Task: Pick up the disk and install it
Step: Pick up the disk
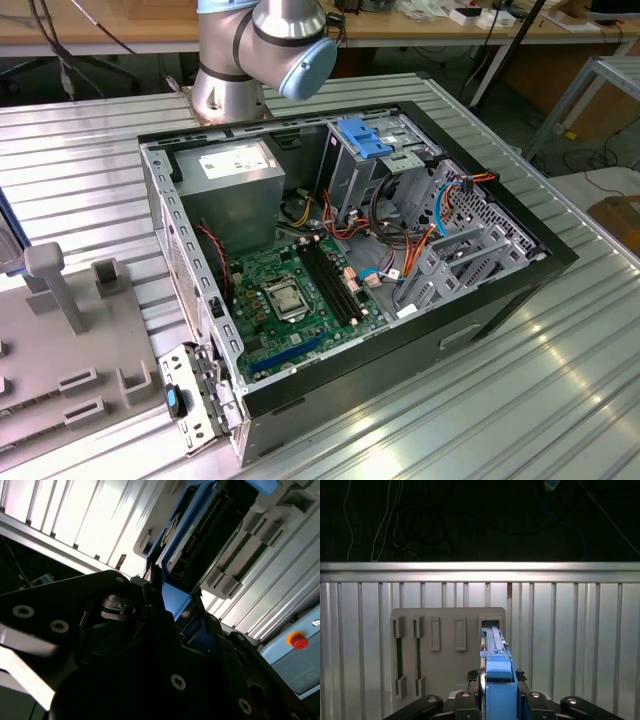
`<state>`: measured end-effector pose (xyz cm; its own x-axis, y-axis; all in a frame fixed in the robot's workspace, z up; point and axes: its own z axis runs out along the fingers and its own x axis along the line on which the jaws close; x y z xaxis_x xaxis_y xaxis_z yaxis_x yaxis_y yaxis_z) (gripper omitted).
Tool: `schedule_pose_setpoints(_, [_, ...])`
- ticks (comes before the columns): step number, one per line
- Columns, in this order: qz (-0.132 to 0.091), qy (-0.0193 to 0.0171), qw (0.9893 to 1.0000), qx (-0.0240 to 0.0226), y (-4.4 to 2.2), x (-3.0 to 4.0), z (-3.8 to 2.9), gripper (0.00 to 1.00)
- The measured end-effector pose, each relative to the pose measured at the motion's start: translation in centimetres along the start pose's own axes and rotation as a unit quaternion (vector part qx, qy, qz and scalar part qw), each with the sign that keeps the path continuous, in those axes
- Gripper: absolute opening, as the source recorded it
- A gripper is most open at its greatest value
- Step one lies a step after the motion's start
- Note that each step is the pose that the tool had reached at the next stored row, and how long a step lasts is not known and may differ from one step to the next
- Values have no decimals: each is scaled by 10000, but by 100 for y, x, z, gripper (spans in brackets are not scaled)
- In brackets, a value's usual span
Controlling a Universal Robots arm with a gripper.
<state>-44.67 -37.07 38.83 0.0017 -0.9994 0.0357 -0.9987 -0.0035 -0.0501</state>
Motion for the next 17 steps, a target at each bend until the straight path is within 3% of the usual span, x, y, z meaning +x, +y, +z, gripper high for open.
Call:
schedule_pose_setpoints(4, [0, 0, 10000, 0, -8, 6, -158, 37])
schedule_pose_setpoints(6, [0, 0, 10000, 0, -22, 16, -437, 37])
schedule_pose_setpoints(7, [0, 0, 10000, 0, -25, 18, -492, 37])
schedule_pose_setpoints(17, [0, 0, 10000, 0, -43, 31, -864, 37])
